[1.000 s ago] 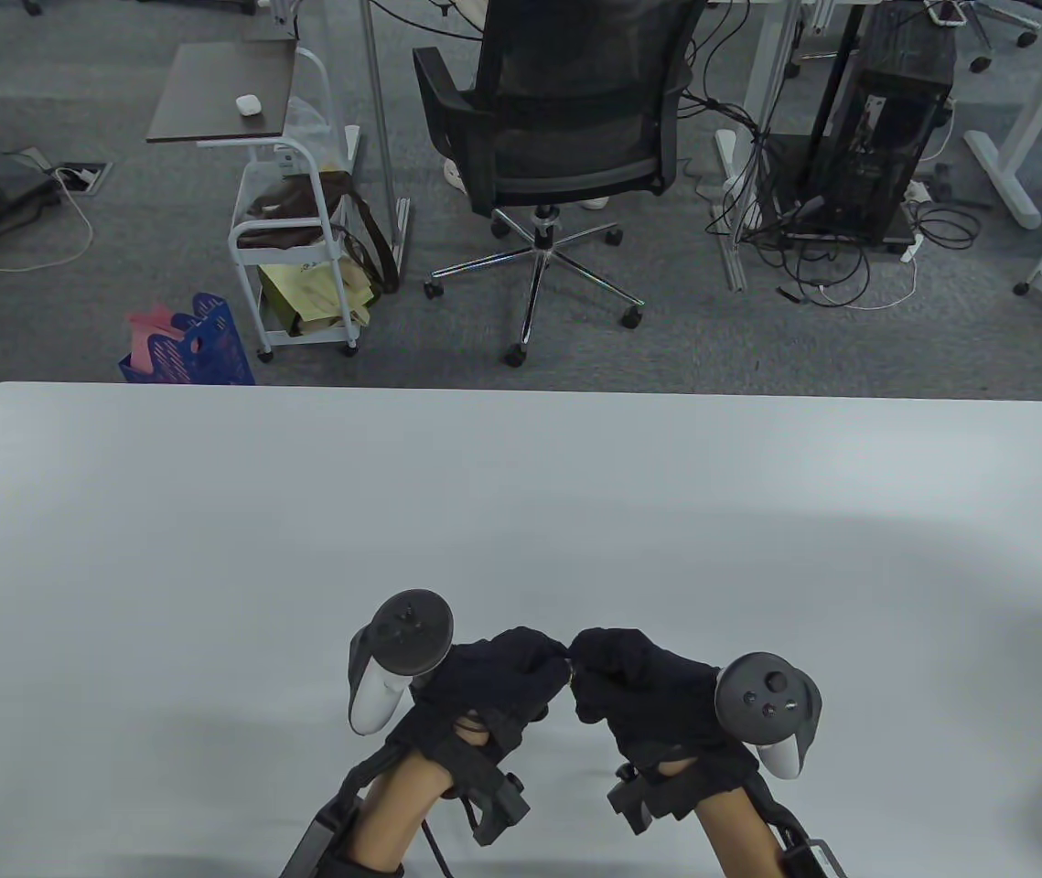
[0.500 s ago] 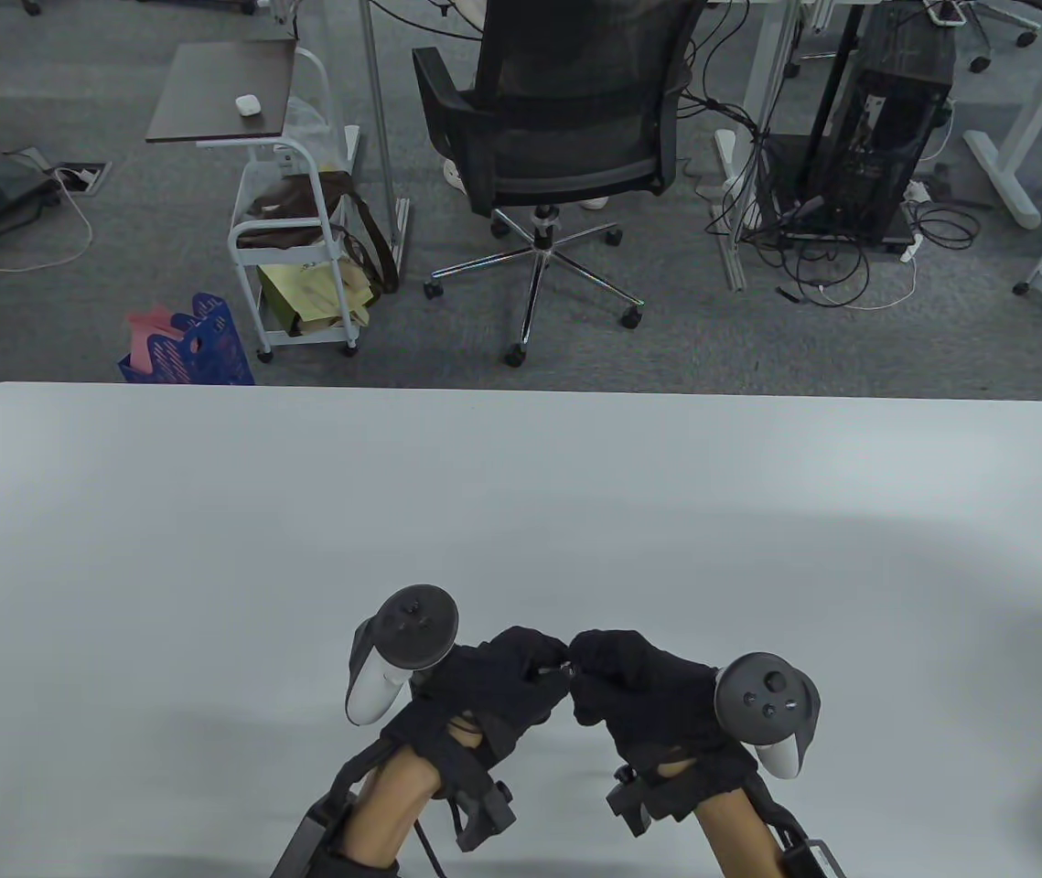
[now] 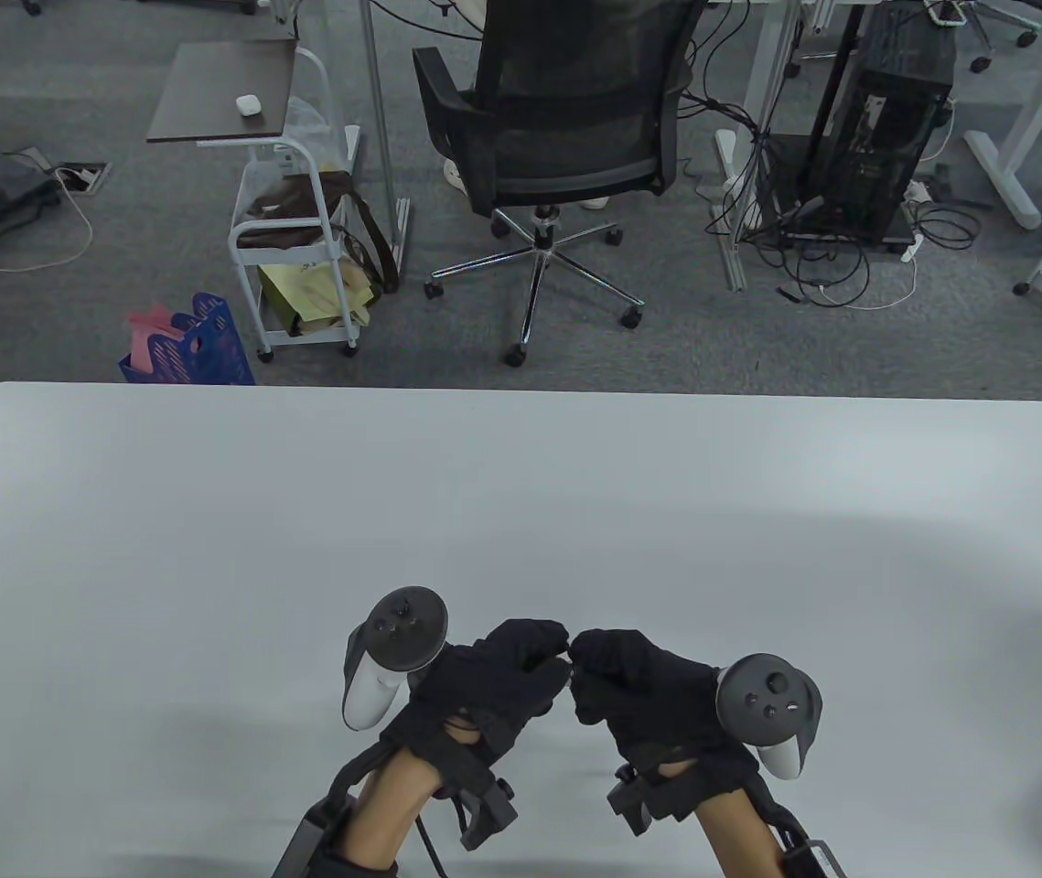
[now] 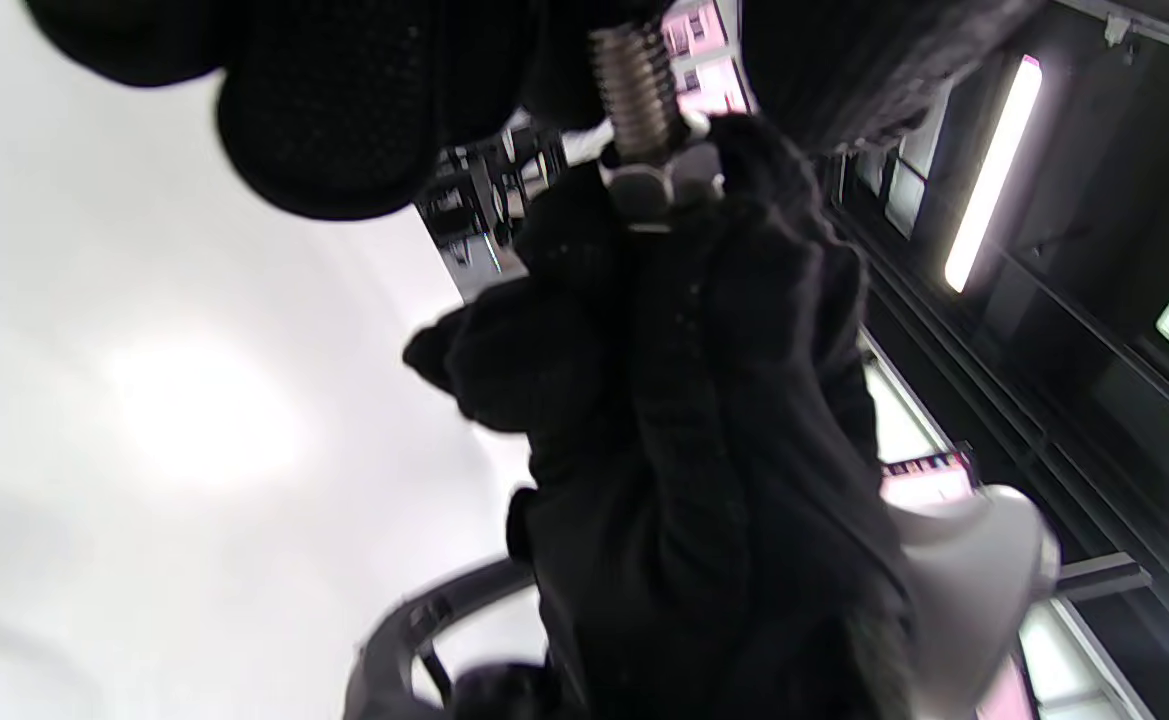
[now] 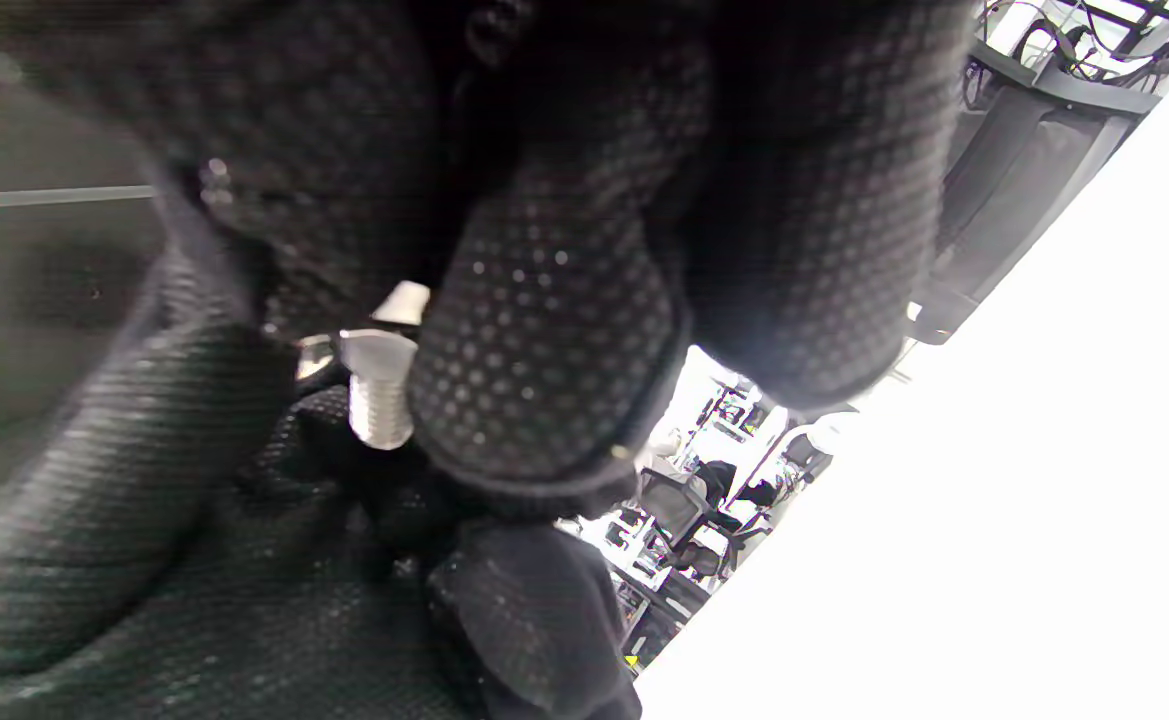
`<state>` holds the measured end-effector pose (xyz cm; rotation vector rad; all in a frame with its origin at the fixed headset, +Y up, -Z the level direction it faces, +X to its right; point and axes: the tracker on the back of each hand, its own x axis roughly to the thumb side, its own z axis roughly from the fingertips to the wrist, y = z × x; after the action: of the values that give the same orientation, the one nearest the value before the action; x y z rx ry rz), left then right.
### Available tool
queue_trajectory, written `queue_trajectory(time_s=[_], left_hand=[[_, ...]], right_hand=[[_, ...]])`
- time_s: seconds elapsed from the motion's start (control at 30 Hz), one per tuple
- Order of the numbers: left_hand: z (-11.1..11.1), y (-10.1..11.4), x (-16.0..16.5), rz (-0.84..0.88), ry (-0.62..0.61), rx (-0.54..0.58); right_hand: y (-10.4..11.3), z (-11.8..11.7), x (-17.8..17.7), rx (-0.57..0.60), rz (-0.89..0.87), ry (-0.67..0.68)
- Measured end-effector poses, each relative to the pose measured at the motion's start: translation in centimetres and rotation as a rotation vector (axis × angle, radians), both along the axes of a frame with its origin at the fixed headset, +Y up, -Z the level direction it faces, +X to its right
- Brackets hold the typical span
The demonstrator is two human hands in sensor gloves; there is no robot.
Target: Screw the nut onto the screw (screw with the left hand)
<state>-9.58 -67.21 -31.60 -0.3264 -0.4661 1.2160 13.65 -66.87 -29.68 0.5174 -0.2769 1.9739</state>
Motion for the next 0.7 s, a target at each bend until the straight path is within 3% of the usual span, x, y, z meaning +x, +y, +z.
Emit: queue_trajectory(time_s=[0.23,0.4,0.57,0.7], left_hand=[[-0.03,0.19,0.24,-0.02,-0.106,-0.03],[-0.05,0.0,-0.02,-0.011,0.007,-0.003],[0.05,0.39,0.37,-0.066,-0.091,-0.01],[-0.07,-0.16,-0.16,0.035,-0.028,-0.045]], right_hand=[[0.01,0.03,-0.04,-0.005,-0.017,0.003],[-0.05,0.01,-0.02,-0.003,-0.011,0.002],[-0.13,0.02,-0.11,-0.006,0.002,0.011],[-0.04,0.03,-0.03,-0.005,-0.013,0.004]])
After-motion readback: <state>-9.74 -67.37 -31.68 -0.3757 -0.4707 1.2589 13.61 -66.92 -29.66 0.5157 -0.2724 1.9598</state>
